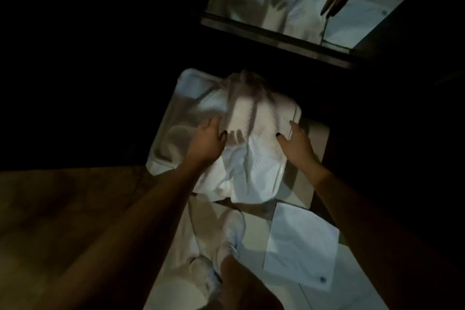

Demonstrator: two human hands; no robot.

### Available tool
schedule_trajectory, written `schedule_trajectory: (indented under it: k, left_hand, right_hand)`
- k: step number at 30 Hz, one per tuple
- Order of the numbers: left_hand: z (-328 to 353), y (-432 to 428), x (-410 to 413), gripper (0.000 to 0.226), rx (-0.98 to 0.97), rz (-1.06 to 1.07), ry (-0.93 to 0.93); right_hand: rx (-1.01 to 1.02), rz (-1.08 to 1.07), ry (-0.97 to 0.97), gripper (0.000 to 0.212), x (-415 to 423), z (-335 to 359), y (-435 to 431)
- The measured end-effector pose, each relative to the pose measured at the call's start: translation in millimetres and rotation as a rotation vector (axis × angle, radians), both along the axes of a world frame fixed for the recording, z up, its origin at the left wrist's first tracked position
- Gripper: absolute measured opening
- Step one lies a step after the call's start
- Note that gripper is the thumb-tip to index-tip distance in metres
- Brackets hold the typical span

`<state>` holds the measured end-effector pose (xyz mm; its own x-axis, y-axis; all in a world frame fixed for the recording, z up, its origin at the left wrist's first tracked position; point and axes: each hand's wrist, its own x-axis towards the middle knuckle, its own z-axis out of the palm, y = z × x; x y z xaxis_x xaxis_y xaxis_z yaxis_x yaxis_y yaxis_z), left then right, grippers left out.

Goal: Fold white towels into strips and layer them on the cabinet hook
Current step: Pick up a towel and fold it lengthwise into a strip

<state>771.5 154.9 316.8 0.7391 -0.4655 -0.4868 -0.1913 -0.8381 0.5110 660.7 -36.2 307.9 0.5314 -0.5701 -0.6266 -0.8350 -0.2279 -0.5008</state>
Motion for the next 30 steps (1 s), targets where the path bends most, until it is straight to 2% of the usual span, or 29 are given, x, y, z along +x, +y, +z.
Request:
schedule_trajectory:
  k: [4,7,9,11,14,17,20,23,26,28,30]
  left_hand:
    - [-71.4,-26.7,44.2,0.048,-0.003,0.043,-0.042]
    - [-115.6,-49.9,67.2,0.049,-0.040,0.119,-0.180]
    - [-137.8,-64.5,77.6,0.057,-0.073,0.197,-0.248]
    - [-159.6,-75.7,87.6,0.065,-0.035,0.245,-0.310]
    - [-185.0,-76.3,96.1,0.063,0.140,0.213,-0.442]
    - [-187.6,-74.8,102.2,0.056,0.168,0.185,-0.459]
    - [-167.8,-73.5,104.7,0.040,0.118,0.189,-0.498]
    - [-134.8,-67.8,102.1,0.031,0.022,0.173,-0.459]
    - [-95.7,-55.9,97.9,0.024,-0.088,0.254,-0.232]
    - [-64.5,-49.0,82.9,0.010,-0.207,0.293,-0.047]
    - [-29.0,-41.5,61.4,0.013,-0.271,0.294,0.008]
  right_hand:
    - [-0.111,-0.010,-0.082,0.063,30.0,-64.8,-26.4]
    - [-0.285,-0.034,-0.179,0.062,50.2,-103.7,-50.1]
    - [-0.367,-0.027,-0.195,0.060,63.4,-124.8,-64.4]
    - [-0.441,-0.038,-0.141,0.060,74.3,-144.6,-75.6]
    - [-0.549,0.006,0.025,0.060,78.3,-164.5,-77.7]
    - [-0.622,0.103,0.023,0.049,79.0,-165.0,-75.9]
    - [-0.570,0.100,-0.041,0.041,80.8,-147.8,-68.0]
    - [-0.401,-0.032,-0.206,0.037,75.0,-115.8,-51.4]
    - [-0.232,-0.165,-0.296,0.028,60.6,-75.9,-34.4]
    - [-0.144,-0.279,-0.333,0.015,47.2,-46.2,-22.1]
    - [-0.027,-0.374,-0.338,0.011,35.1,-14.1,-7.8]
